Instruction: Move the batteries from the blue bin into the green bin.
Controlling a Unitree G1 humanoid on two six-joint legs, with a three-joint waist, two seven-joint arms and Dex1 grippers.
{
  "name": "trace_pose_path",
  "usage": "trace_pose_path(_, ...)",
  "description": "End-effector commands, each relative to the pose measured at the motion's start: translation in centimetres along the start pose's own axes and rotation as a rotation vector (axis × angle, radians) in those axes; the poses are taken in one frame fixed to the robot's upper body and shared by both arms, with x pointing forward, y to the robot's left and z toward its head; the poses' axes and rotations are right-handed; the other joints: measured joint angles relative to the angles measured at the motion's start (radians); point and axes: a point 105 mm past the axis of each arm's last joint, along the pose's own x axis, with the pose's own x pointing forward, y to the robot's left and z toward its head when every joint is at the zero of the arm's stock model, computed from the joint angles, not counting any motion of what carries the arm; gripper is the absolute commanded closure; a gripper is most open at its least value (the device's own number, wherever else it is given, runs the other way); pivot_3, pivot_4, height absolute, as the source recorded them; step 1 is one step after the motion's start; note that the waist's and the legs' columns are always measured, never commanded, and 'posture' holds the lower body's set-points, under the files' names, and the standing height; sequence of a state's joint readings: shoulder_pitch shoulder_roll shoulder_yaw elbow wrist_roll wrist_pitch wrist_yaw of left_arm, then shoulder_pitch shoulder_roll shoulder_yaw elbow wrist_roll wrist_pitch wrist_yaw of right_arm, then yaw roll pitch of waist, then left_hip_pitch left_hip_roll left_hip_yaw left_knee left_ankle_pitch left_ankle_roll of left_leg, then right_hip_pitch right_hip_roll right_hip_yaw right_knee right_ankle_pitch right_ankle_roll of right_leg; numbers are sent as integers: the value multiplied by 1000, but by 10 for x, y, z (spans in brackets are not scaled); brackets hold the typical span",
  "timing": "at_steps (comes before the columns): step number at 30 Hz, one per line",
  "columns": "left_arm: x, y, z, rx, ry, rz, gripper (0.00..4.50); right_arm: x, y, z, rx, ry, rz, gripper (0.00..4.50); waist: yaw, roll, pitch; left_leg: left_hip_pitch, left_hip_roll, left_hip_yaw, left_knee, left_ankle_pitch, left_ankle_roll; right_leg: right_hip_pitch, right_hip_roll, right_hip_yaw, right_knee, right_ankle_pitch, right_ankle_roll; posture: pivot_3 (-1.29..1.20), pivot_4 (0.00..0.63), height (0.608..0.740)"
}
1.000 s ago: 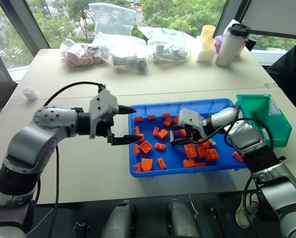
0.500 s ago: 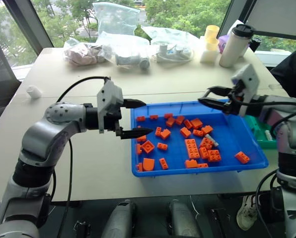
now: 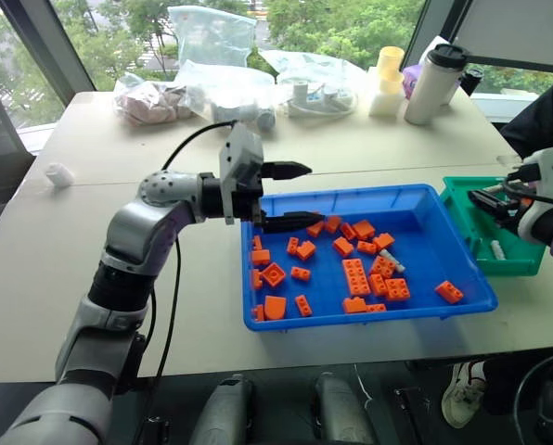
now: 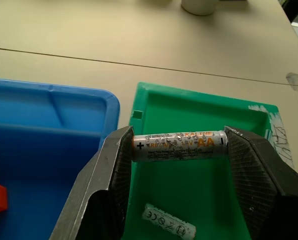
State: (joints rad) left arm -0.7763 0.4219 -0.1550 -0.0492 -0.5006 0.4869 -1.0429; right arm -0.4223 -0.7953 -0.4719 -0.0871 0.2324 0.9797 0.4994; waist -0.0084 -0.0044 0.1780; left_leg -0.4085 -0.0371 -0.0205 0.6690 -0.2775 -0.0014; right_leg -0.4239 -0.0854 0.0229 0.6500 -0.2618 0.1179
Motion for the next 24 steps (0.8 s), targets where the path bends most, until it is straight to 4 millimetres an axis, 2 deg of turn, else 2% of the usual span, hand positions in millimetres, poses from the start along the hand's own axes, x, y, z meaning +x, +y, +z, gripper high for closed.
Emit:
trace_pose_path(1, 3, -1, 11, 56, -21, -7, 0, -5, -14, 13, -13, -34, -68, 2339, -2, 0, 0, 0, 0, 0, 0, 0, 0, 0, 0, 0, 0, 0, 0, 0, 150, 740)
trace_pose_path(3, 2, -2, 9, 53, -16, -5, 0, -3, -16, 11, -23, -12, -70, 2339, -3, 0, 0, 0, 0, 0, 0, 0, 0, 0, 0, 0, 0, 0, 0, 0, 150, 740)
trace_pose_path(4, 1, -3, 8, 52, -10, -3, 0, -2, -17, 10, -40, -3, -72, 1295, -3, 0, 0, 0, 0, 0, 0, 0, 0, 0, 0, 0, 0, 0, 0, 0, 150, 740)
trace_pose_path(6, -1, -4, 7, 51, -4, 1, 0, 0, -22, 11, -59, 6, -88, 366, -4, 0, 0, 0, 0, 0, 0, 0, 0, 0, 0, 0, 0, 0, 0, 0, 150, 740)
trace_pose_path(7, -2, -4, 6, 50, -2, 5, 0, 0, -24, 13, -64, 0, -95, 54, -4, 0, 0, 0, 0, 0, 0, 0, 0, 0, 0, 0, 0, 0, 0, 0, 150, 740)
trace_pose_path(11, -5, -5, 7, 55, 9, 14, 0, 1, -19, 23, -94, -18, -43, 54, -4, 0, 0, 0, 0, 0, 0, 0, 0, 0, 1, 0, 0, 0, 0, 0, 150, 740)
trace_pose_path(13, -9, -6, 6, 64, 34, 11, 0, 0, -3, 24, -201, 2, 68, 54, -4, 0, 0, 0, 0, 0, 0, 0, 0, 0, 1, 0, 0, 0, 0, 0, 150, 740)
trace_pose_path(16, -18, -11, -3, 136, 149, -8, 0, -10, 34, 19, -434, 37, 296, 54, -4, 0, 0, 0, 1, 0, 0, 0, 0, 0, 1, 0, -1, 0, 0, 0, 150, 740)
trace_pose_path(20, -25, -17, -2, 167, 197, -38, 0, -22, 64, 20, -497, 33, 506, 54, -6, 0, 0, 0, 1, 0, 0, 0, 0, 0, 2, 1, -1, 0, 0, 0, 150, 740)
trace_pose_path(24, -36, -17, -9, 225, 287, -30, 0, -29, 93, 7, -538, 91, 713, 54, -4, 0, 0, 0, 2, 0, 0, 0, 0, 1, 2, 0, -1, 0, 0, 0, 150, 740)
